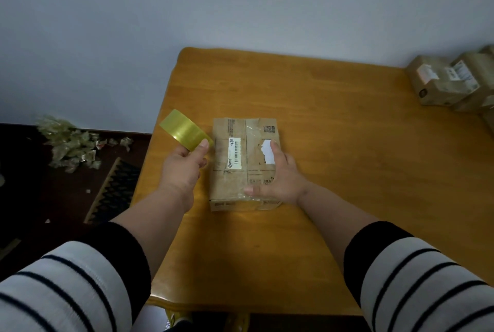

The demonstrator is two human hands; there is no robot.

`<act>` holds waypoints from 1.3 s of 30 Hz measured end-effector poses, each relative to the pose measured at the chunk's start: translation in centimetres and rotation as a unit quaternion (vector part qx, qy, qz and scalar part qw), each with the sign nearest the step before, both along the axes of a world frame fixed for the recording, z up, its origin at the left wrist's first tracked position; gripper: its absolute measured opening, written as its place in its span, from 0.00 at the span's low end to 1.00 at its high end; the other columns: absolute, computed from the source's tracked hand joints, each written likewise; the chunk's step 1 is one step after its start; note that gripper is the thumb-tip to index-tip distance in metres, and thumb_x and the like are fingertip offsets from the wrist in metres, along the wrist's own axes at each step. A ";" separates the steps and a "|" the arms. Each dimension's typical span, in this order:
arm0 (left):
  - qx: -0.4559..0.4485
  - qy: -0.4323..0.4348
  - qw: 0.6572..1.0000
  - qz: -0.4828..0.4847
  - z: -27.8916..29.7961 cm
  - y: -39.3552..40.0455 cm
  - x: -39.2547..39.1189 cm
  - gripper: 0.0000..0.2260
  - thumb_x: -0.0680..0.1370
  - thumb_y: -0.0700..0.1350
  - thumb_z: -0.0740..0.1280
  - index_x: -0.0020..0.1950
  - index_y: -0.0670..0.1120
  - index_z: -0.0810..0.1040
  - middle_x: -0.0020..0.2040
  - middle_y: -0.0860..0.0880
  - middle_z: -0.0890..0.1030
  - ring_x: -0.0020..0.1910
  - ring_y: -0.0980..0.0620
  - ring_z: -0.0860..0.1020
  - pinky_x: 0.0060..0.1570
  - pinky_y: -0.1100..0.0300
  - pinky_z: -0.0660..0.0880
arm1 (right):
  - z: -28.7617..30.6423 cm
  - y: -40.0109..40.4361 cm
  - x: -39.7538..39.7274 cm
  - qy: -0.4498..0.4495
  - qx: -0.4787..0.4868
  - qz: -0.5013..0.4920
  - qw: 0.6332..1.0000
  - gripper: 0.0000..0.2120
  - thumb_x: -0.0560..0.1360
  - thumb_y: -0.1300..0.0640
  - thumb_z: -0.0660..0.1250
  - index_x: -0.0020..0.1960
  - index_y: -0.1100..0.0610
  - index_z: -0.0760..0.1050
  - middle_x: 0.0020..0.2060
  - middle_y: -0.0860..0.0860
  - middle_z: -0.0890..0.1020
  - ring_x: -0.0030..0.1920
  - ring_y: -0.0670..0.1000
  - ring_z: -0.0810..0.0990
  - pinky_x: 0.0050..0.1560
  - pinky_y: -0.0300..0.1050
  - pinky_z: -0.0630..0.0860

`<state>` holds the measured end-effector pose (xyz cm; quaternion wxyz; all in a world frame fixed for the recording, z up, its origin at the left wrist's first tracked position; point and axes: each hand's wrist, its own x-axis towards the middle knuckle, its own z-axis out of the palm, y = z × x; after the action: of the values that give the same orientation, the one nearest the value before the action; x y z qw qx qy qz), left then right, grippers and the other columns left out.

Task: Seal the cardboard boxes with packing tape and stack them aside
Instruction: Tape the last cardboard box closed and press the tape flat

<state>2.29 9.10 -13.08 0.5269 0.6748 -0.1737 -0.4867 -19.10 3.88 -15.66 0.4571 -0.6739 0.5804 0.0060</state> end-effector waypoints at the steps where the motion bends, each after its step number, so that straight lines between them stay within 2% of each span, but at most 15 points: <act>1: 0.000 -0.001 1.000 0.002 0.0 0.0 -0.1 0.04 0.77 0.53 0.70 0.49 0.55 0.79 0.50 0.57 0.82 0.50 0.55 0.80 0.52 0.57 0.73 | -0.2 0.0 0.0 -0.007 -0.005 -0.008 1.000 0.65 0.57 0.31 0.77 0.77 0.38 0.34 0.77 0.44 0.46 0.76 0.55 0.56 0.67 0.52 0.65; 3: -0.002 -0.002 1.000 0.007 -0.1 -0.1 -0.2 0.04 0.77 0.53 0.71 0.49 0.54 0.79 0.49 0.57 0.82 0.50 0.55 0.80 0.53 0.55 0.74 | -0.5 0.0 0.1 -0.029 -0.008 -0.030 0.999 0.61 0.60 0.33 0.77 0.78 0.38 0.38 0.76 0.46 0.49 0.74 0.55 0.58 0.61 0.47 0.64; 5: -0.007 0.009 1.000 0.014 -0.2 -0.1 -0.4 0.04 0.77 0.52 0.71 0.48 0.54 0.79 0.46 0.58 0.82 0.50 0.54 0.79 0.49 0.56 0.75 | -0.6 -0.2 0.1 -0.046 -0.019 -0.057 0.997 0.55 0.65 0.36 0.76 0.78 0.39 0.43 0.73 0.48 0.54 0.72 0.55 0.62 0.58 0.44 0.63; 9: -0.014 0.025 0.999 0.021 -0.1 -0.4 -0.9 0.03 0.77 0.51 0.71 0.48 0.54 0.80 0.40 0.61 0.82 0.48 0.57 0.79 0.48 0.56 0.76 | -0.4 -0.4 0.7 -0.021 -0.036 -0.047 0.998 0.48 0.69 0.36 0.71 0.78 0.42 0.45 0.74 0.50 0.55 0.67 0.55 0.67 0.57 0.46 0.66; 12: -0.012 0.025 0.999 0.022 -0.2 -0.5 -0.8 0.03 0.77 0.52 0.71 0.49 0.54 0.81 0.44 0.60 0.83 0.50 0.56 0.79 0.50 0.54 0.77 | -0.1 -0.1 1.2 0.012 -0.035 -0.048 0.998 0.53 0.60 0.25 0.65 0.77 0.39 0.43 0.72 0.50 0.56 0.67 0.55 0.67 0.60 0.51 0.70; 14: -0.008 0.026 0.999 0.023 -0.2 -0.5 -0.5 0.05 0.77 0.52 0.71 0.50 0.54 0.80 0.48 0.57 0.82 0.52 0.54 0.79 0.51 0.54 0.78 | -0.1 0.1 1.4 0.042 -0.039 -0.029 0.998 0.57 0.57 0.22 0.66 0.76 0.38 0.40 0.70 0.49 0.56 0.66 0.55 0.69 0.62 0.54 0.71; 16: -0.005 0.025 0.999 0.025 -0.2 -0.7 -0.3 0.06 0.77 0.53 0.71 0.51 0.54 0.80 0.50 0.54 0.82 0.53 0.53 0.79 0.52 0.53 0.78 | -0.2 0.2 1.5 0.046 -0.049 -0.019 0.998 0.53 0.64 0.25 0.66 0.77 0.40 0.39 0.70 0.50 0.55 0.64 0.56 0.71 0.61 0.53 0.72; 18: -0.003 0.027 0.999 0.033 -0.1 -0.8 0.0 0.07 0.76 0.54 0.71 0.50 0.54 0.79 0.52 0.53 0.81 0.53 0.52 0.80 0.50 0.54 0.77 | -0.2 0.1 1.2 0.046 -0.066 -0.018 0.997 0.47 0.70 0.27 0.62 0.78 0.41 0.40 0.72 0.51 0.55 0.64 0.57 0.73 0.61 0.53 0.72; 22: 0.005 0.024 0.999 0.035 0.3 -1.1 0.9 0.09 0.76 0.54 0.72 0.51 0.53 0.78 0.50 0.52 0.81 0.50 0.53 0.81 0.48 0.56 0.75 | -0.1 0.1 1.1 0.072 -0.083 0.021 0.994 0.40 0.75 0.29 0.52 0.79 0.45 0.41 0.72 0.54 0.56 0.59 0.56 0.76 0.60 0.55 0.73; 25: 0.009 0.020 1.000 0.023 0.9 -1.4 1.5 0.08 0.75 0.55 0.72 0.49 0.53 0.78 0.48 0.53 0.82 0.48 0.54 0.81 0.49 0.56 0.73 | 0.2 -0.3 1.0 0.081 -0.139 -0.011 0.987 0.28 0.81 0.37 0.49 0.77 0.48 0.54 0.68 0.54 0.65 0.61 0.57 0.74 0.63 0.57 0.71; 27: 0.009 0.023 1.000 0.004 1.4 -1.7 1.8 0.08 0.75 0.55 0.72 0.49 0.54 0.78 0.47 0.53 0.82 0.47 0.54 0.81 0.46 0.57 0.72 | 0.9 -1.0 1.0 0.102 -0.230 -0.042 0.967 0.22 0.80 0.39 0.54 0.70 0.48 0.64 0.61 0.52 0.70 0.62 0.56 0.71 0.64 0.55 0.68; 29: 0.015 0.023 0.999 -0.027 2.1 -2.0 1.9 0.08 0.75 0.55 0.72 0.49 0.54 0.79 0.48 0.54 0.83 0.47 0.54 0.82 0.46 0.58 0.72 | 2.1 -1.9 1.5 0.087 -0.276 -0.068 0.955 0.22 0.77 0.41 0.61 0.67 0.48 0.66 0.60 0.50 0.69 0.63 0.55 0.68 0.64 0.52 0.67; 35: 0.050 0.000 0.989 -0.141 4.1 -2.6 1.4 0.09 0.75 0.54 0.72 0.50 0.51 0.80 0.45 0.51 0.85 0.42 0.54 0.82 0.45 0.57 0.72 | 6.3 -3.5 5.8 -0.049 -0.186 0.016 0.981 0.31 0.78 0.44 0.63 0.77 0.45 0.57 0.74 0.48 0.63 0.74 0.54 0.59 0.73 0.56 0.60; 37: 0.053 0.003 0.986 -0.161 4.5 -2.4 1.5 0.09 0.75 0.54 0.72 0.51 0.50 0.79 0.44 0.50 0.84 0.42 0.53 0.82 0.45 0.57 0.72 | 7.0 -3.5 7.0 -0.081 -0.136 0.031 0.987 0.32 0.77 0.47 0.66 0.78 0.45 0.58 0.75 0.49 0.63 0.75 0.55 0.60 0.73 0.57 0.61; 39: 0.058 0.009 0.984 -0.166 4.6 -2.2 1.8 0.10 0.76 0.54 0.71 0.51 0.50 0.78 0.44 0.49 0.83 0.43 0.52 0.81 0.46 0.56 0.72 | 7.4 -3.5 8.0 -0.110 -0.064 0.020 0.992 0.33 0.75 0.51 0.69 0.77 0.45 0.60 0.72 0.51 0.64 0.71 0.55 0.66 0.70 0.55 0.66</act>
<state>4.05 6.93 -8.44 0.4002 0.6614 -0.2501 -0.5829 -11.14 0.41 -8.24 0.4738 -0.7100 0.5120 -0.0966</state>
